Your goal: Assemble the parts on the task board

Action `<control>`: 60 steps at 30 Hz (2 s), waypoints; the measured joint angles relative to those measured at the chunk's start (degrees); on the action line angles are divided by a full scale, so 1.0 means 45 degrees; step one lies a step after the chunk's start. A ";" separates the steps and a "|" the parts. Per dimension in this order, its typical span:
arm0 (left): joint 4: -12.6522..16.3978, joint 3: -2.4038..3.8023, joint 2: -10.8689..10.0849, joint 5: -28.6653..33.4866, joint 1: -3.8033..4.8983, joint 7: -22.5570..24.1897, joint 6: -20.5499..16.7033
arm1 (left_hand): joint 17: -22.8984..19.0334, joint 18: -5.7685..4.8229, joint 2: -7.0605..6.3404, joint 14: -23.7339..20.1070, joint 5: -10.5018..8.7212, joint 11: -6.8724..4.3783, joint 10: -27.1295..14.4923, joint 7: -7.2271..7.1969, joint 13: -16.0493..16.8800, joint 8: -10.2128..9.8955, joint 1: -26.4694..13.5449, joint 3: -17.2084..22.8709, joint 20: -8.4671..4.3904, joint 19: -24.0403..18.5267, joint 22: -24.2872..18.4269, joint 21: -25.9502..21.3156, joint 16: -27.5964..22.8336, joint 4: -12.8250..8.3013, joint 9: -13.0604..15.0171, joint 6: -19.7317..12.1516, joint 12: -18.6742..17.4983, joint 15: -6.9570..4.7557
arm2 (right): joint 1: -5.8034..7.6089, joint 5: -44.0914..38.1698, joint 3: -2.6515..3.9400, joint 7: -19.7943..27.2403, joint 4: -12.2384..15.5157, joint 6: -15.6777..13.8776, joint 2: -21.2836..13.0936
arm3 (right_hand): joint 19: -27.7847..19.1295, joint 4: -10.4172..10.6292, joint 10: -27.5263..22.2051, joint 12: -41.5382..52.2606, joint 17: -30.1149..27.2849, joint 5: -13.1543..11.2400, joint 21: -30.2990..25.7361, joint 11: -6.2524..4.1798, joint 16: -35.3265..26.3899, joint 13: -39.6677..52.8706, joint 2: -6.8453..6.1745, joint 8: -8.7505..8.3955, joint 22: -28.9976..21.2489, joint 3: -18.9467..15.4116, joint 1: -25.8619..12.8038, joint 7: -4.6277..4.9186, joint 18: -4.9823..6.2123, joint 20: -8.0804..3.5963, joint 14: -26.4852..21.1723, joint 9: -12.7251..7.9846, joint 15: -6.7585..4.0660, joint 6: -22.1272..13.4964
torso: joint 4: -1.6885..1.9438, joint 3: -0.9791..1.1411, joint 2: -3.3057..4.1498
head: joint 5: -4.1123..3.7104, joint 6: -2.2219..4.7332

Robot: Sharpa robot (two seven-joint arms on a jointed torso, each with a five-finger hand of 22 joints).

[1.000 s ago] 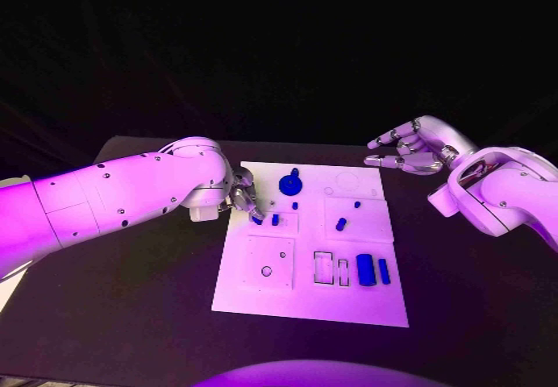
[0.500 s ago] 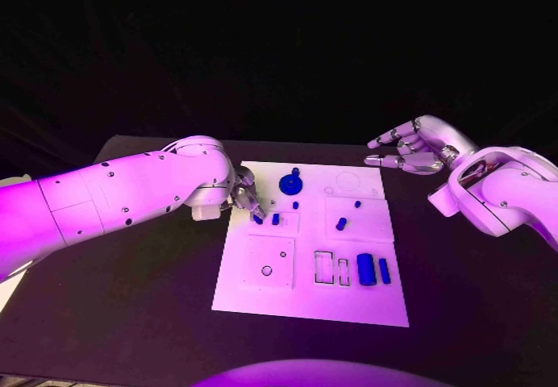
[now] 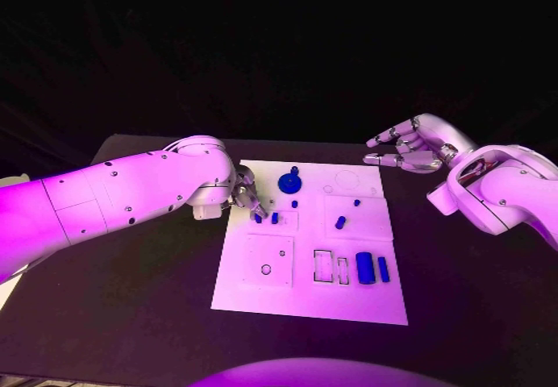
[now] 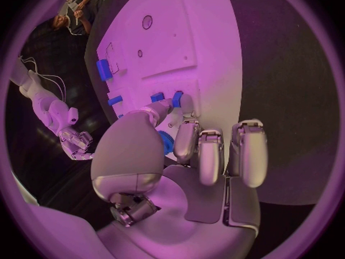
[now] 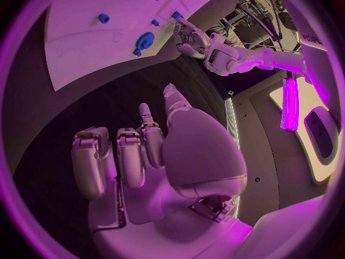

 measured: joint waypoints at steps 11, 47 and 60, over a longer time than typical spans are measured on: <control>-0.0099 -0.0004 0.0025 -0.0001 -0.0018 -0.0025 -0.0014 | 0.0000 0.0001 -0.0119 0.0030 -0.0001 0.0002 0.0088 -0.0049 0.0101 -0.0042 -0.0323 -0.0411 0.0001 0.0000 -0.0001 0.0049 0.0000 0.0235 0.0033 0.0089 0.0061 -0.0029 | 0.0000 0.0001 0.0000 0.0010 0.0035 -0.0001 0.0003 | 0.0000 0.0000 0.0000 0.0000 -0.0002 0.0000 0.0000 0.0000 0.0000 0.0000 0.0000 0.0000 -0.0001 0.0001 0.0000 0.0000 0.0000 0.0000 0.0000 -0.0001 0.0000 0.0000 | 0.0002 0.0006 -0.0005 | -0.0018 -0.0017; 0.0582 -0.0048 -0.0827 0.1154 -0.0169 0.1710 -0.3572 | 0.0009 0.0538 0.0777 -0.0008 0.0070 0.0369 -0.1973 0.0490 -0.3062 -0.0238 -0.0514 -0.4890 0.0068 -0.0295 -0.0431 -0.2245 0.0000 0.1915 -0.0512 -0.1150 -0.3176 0.0047 | 0.0000 0.0009 0.0001 0.0030 0.0021 0.0000 -0.0050 | 0.0000 0.0000 0.0000 0.0000 -0.0005 0.0054 0.0000 0.0000 -0.0048 0.0000 0.0050 0.0000 0.0005 -0.0070 0.0050 0.0000 0.0000 0.0000 0.0000 -0.0002 0.0000 0.0000 | 0.0013 -0.0009 -0.0005 | -0.0181 0.0074; 0.0759 -0.0120 -0.0893 0.2193 -0.0338 0.5791 -0.5927 | -0.5960 0.1887 -0.0076 -0.4400 -0.0057 0.1695 -0.6341 0.1820 -0.8593 -0.1330 0.3969 -0.2812 0.1256 -0.5076 -0.8408 -1.1517 -0.9002 0.0652 -0.2323 -0.2971 -0.8921 0.1351 | -0.0002 0.0010 0.0001 0.0033 0.0005 -0.0001 -0.0052 | 0.0000 0.0000 0.0000 0.0000 0.0003 0.0053 0.0000 0.0000 -0.0048 0.0001 0.0050 0.0000 0.0004 -0.0069 0.0051 0.0000 0.0000 0.0000 0.0000 -0.0002 0.0000 0.0000 | 0.0021 -0.0002 -0.0012 | -0.0286 0.0187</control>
